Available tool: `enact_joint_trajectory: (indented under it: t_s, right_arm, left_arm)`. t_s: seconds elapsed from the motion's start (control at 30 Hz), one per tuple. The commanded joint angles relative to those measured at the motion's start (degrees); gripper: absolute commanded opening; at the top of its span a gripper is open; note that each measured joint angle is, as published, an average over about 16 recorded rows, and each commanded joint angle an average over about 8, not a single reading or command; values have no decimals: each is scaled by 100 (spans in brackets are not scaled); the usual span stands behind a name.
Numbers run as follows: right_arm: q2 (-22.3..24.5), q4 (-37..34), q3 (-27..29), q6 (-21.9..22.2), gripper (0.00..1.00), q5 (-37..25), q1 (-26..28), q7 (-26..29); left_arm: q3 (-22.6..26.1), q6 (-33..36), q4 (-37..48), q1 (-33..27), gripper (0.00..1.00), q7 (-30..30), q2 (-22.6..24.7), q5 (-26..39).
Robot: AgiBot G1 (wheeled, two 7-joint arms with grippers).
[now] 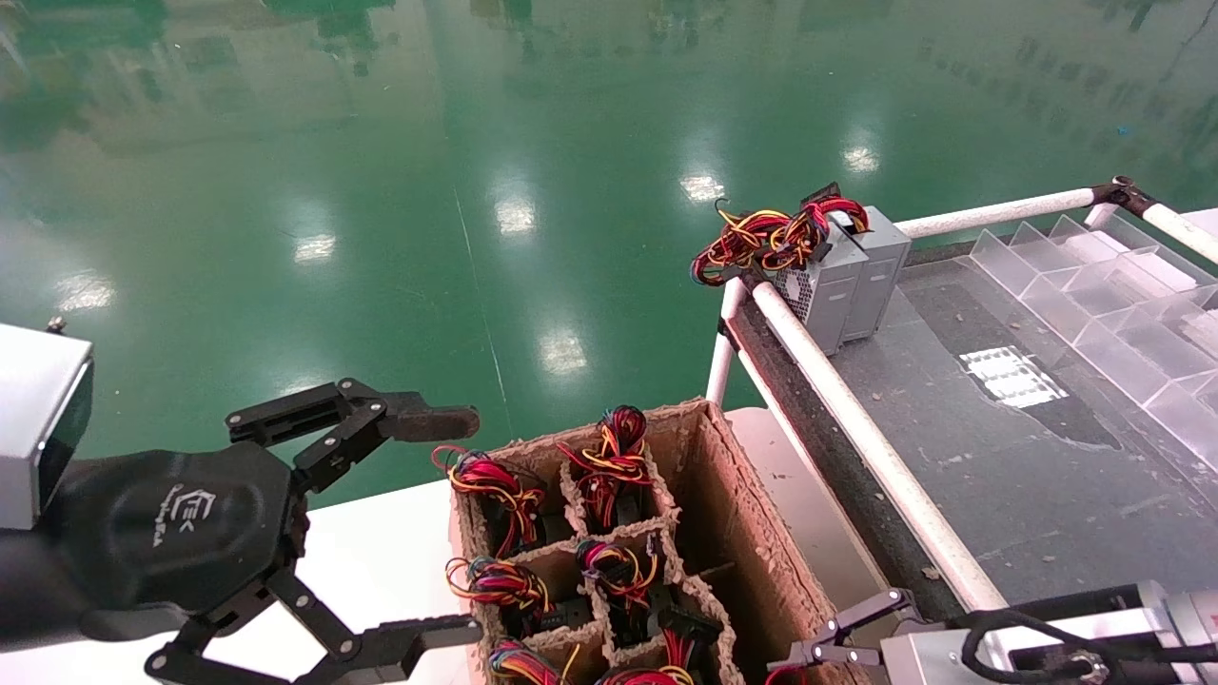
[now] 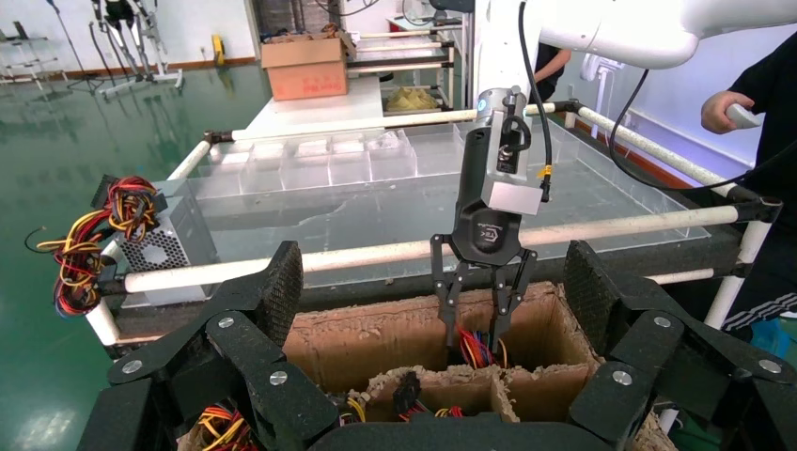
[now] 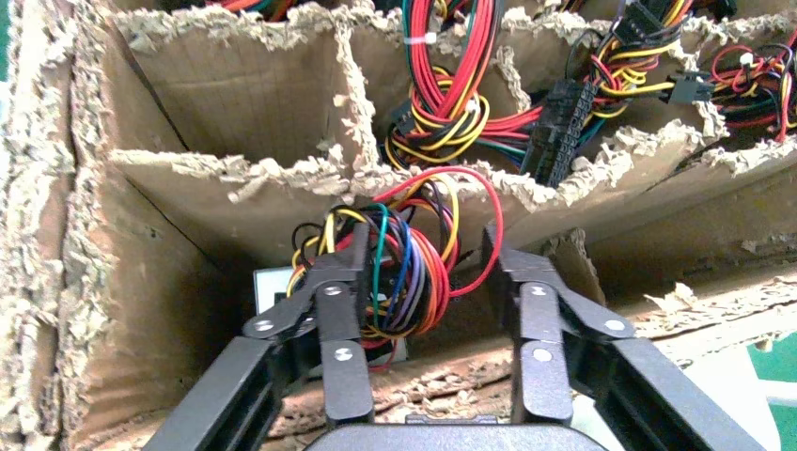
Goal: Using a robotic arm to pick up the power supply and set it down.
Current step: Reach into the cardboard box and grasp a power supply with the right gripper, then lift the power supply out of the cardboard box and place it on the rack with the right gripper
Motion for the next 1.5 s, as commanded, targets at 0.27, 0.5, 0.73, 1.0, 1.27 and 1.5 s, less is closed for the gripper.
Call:
enact_joint_trajectory:
  t_s: [0.27,0.5,0.73,1.0,1.27,1.5]
  right_arm:
    - [1,39,-72,-46,0,-3,-8,-26]
    - [16,56,-85,23,0,3,-18,-83]
    - [92,145,2,200,0,117,-94,-111]
    - [232,246,165,355,0,429,-207,-109]
    - [418,298,491,665,0,974,-374,-187]
    - [527,282,816,1089,0,1530,-593,-161]
  left_arm:
    - [3,-1,0,-1,100,1,-1,-2]
    - [4,-2,0,-1,100,2,-2,-3]
    - [6,-3,0,-2,100,3,-3,-4]
    - [9,-4,0,-2,100,4,-3,-6]
    - [11,-5,0,-3,100,5,-4,-7]
    - [13,-5,0,-3,100,6,-5,-8]
